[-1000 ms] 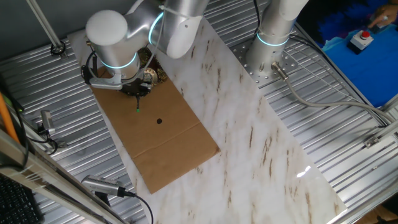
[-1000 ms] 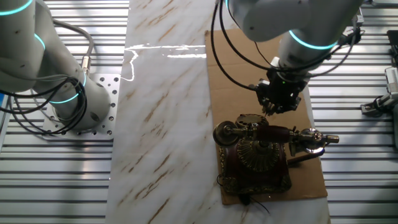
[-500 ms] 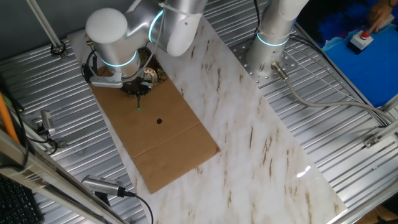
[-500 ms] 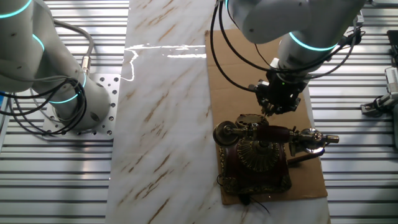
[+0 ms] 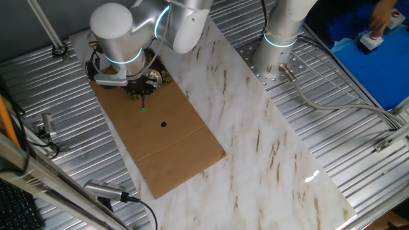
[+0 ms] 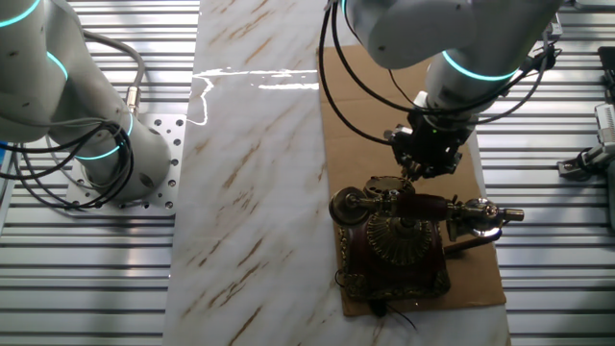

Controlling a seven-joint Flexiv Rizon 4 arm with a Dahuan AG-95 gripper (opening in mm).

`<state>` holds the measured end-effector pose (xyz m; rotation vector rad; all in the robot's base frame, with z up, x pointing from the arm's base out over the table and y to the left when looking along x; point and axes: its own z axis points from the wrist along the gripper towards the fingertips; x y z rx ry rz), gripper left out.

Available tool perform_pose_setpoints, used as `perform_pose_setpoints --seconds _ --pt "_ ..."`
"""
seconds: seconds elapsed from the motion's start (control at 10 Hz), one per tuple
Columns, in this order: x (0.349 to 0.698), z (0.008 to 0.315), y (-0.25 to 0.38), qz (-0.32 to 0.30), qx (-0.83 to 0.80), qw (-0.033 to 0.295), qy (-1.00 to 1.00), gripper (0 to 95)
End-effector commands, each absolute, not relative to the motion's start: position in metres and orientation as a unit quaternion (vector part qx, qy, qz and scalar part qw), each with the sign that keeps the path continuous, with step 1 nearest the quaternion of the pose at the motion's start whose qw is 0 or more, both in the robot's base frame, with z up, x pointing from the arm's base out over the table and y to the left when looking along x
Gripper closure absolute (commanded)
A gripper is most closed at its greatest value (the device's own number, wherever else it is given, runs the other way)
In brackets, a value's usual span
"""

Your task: Dial a number on an old rotary phone

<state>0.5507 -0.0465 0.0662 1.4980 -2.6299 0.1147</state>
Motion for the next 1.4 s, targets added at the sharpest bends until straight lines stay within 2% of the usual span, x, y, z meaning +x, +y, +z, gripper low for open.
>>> perform_pose_setpoints --seconds 0.1,0.7,1.4 --pt "0.5525 0.0654 -0.0454 0.022 0.494 0.047 -0.868 95.0" --pt "0.5595 0.0708 -0.0428 0.016 0.501 0.017 -0.865 95.0" --pt "0.5576 0.0727 -0.0404 0.008 0.500 0.007 -0.866 95.0"
